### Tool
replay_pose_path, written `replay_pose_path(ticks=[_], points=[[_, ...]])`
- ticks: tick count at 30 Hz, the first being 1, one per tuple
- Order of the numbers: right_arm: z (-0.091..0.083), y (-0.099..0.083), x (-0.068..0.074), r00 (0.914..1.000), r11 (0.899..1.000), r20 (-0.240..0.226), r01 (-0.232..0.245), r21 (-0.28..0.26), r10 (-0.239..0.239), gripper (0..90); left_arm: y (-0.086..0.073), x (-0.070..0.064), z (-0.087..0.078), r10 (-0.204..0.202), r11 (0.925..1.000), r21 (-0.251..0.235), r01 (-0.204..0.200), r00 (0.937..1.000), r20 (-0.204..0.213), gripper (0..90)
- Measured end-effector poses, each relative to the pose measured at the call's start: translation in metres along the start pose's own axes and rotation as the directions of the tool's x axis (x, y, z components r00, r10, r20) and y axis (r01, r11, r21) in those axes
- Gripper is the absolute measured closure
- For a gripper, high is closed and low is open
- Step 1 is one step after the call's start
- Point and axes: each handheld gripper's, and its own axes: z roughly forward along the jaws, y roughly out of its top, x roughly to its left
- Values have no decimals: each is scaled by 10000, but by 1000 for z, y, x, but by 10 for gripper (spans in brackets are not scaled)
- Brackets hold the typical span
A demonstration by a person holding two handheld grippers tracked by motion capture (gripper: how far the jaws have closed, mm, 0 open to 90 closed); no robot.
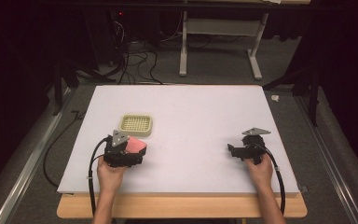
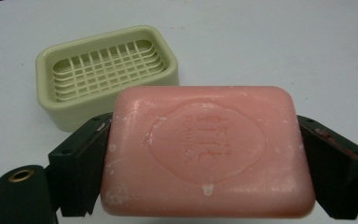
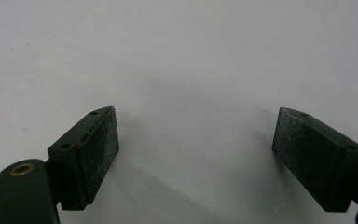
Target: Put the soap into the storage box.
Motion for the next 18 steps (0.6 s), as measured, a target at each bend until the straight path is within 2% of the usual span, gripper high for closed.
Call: replay_pose_path(ticks=[18], points=[[0, 0, 0, 10000, 10000, -2, -9, 7, 9, 150, 10, 10, -3, -184, 9998, -40, 183, 9994, -288, 138]])
